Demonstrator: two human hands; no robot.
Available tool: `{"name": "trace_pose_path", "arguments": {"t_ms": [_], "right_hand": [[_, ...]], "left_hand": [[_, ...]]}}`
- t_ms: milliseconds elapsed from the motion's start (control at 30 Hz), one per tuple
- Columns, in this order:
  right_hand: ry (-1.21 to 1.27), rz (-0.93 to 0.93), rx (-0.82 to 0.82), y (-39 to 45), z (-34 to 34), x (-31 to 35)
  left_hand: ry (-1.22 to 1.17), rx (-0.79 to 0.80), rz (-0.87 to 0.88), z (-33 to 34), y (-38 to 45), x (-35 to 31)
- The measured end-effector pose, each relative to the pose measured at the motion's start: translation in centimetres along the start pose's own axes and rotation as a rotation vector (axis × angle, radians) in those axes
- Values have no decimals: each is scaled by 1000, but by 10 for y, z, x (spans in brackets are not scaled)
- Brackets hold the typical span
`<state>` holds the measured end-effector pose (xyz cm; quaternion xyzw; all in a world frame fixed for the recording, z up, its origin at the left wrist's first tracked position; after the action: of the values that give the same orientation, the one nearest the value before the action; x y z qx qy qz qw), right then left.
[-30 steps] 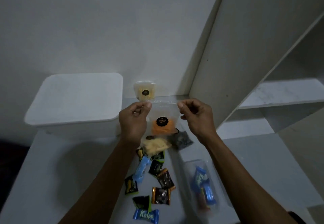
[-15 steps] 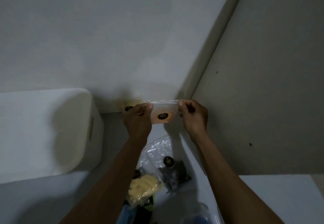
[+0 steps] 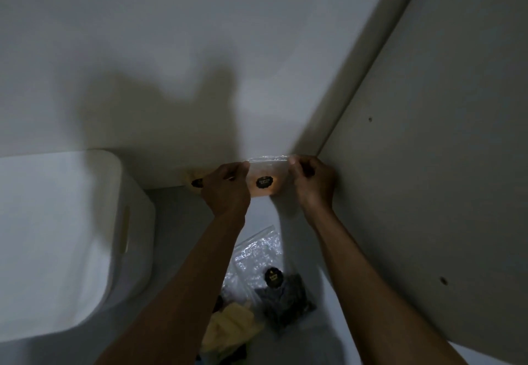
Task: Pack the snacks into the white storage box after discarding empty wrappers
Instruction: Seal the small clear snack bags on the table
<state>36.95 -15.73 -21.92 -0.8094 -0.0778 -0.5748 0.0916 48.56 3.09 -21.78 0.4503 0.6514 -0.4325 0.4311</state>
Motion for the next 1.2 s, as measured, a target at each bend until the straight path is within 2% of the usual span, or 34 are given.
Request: {"name": "trace_pose_path", "arguments": {"t_ms": [167,300,367,500,600,667,767,867,967,1067,1200], "right_hand": [[-18,-12,-22,0,-3,2],[-8,40,-49,-19,-24,-6],[3,60,4,-48,-33,-12],[20,75,212,-127,-37,-30],[-219,5,296,-174,-37,-54],[-285,9,382,-199,-33,-71],[-373,26,474,-226,-28,-85],[-347,38,470,-237,-31,-86],[-294,35,445,-243,-40,-79],[-209,101,460,-254,-51,-76],[-105,206,452,-270,-71,-72]], "left_hand": [[47,-7,-6,-5,-2,-2],[79,32,9,-38,-15,-4],[146,50,38,-68,-26,1],[295,31,71,-138,-48,26],[402,-44,-7,-187,-63,60],[505,-49,-98,-209,-73,88],[596,66,-315,-218,-87,131],[595,160,-351,-213,-96,144],[499,154,-303,-212,-104,131],[330,185,-359,-216,-116,127],[252,206,-335,-228,-128,112]]}}
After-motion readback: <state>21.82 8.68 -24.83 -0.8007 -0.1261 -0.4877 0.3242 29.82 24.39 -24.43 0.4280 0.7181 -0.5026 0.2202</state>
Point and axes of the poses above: each hand's wrist, its own y-axis towards the middle knuckle, its own z-axis out of the palm, x = y × z, the point moved 8 cm from there along y, towards the middle knuckle, and after that the axes turned 14 degrees about -x, right-handed, at the moved point
